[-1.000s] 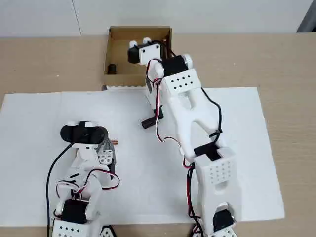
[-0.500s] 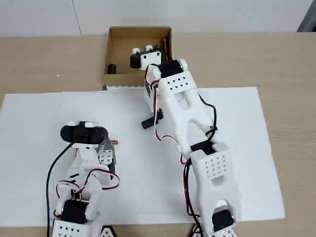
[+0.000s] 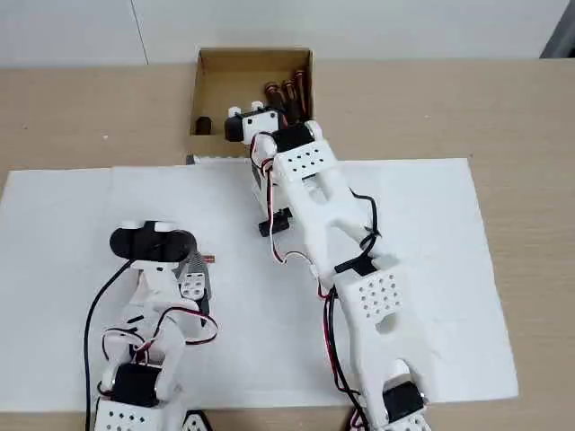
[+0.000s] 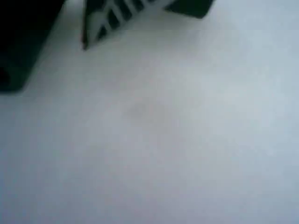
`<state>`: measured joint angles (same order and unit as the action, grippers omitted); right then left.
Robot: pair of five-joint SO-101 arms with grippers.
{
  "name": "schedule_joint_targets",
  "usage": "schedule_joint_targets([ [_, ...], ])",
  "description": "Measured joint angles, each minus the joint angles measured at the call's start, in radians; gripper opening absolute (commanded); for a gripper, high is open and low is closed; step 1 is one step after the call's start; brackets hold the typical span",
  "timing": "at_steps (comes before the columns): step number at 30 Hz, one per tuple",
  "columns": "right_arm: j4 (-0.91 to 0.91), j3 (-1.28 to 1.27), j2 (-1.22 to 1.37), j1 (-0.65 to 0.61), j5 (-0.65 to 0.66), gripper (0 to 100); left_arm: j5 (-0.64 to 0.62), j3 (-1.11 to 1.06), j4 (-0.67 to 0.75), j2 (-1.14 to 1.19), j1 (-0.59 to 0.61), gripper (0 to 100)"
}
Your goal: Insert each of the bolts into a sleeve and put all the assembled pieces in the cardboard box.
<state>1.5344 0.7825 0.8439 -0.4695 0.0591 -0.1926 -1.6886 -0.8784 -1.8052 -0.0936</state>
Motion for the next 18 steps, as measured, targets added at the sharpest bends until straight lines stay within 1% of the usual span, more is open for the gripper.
schedule_joint_targets([
  [3,-0.003,0.014,0.020,0.005,0.000,0.0,0.000,0.000,0.000,0.000,0.000,1],
  [5,-0.005,0.021,0.025,0.011,0.002,1.3,0.000,0.000,0.000,0.000,0.000,1],
  [12,-0.003,0.020,0.005,0.011,0.002,0.2,0.000,0.000,0.000,0.000,0.000,1],
  [18,0.043,0.017,-0.117,-0.005,0.002,0.3,0.000,0.000,0.000,0.000,0.000,1],
])
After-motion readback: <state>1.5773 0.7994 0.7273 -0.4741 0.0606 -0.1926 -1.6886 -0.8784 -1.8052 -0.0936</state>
